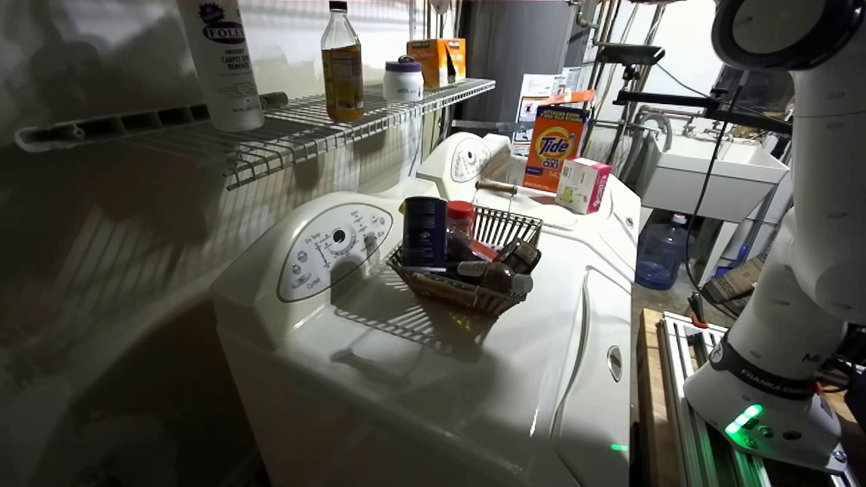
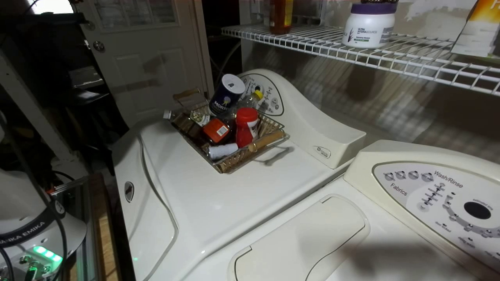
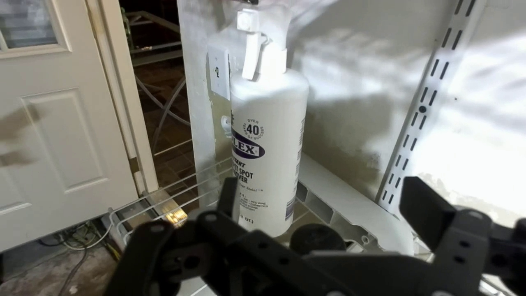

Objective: Put the vinegar bottle on the bottom shelf.

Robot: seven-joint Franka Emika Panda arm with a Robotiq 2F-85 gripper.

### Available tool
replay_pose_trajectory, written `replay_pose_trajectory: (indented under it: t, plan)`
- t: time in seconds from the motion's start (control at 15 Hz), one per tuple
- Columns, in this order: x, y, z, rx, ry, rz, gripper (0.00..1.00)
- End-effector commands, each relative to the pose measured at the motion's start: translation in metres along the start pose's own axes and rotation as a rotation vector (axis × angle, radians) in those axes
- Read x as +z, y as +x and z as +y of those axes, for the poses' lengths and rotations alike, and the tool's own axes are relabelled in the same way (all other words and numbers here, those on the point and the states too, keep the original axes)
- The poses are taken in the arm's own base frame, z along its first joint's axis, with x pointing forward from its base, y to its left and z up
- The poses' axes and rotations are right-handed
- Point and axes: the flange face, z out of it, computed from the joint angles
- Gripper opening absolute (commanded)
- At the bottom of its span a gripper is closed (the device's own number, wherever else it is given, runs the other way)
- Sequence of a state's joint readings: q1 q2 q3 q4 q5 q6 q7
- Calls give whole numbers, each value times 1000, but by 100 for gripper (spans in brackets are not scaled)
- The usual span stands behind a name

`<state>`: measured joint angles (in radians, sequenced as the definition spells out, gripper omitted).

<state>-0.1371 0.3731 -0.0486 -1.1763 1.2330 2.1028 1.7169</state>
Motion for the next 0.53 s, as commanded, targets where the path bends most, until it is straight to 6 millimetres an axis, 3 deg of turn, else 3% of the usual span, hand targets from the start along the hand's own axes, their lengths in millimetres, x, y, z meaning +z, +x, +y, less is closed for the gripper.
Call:
replay_pose_trajectory:
  t: [0.0, 0.47]
  plan:
    - [-22, 0, 2, 37, -44, -50, 100]
    - [-68, 14, 8, -51, -163, -1, 100]
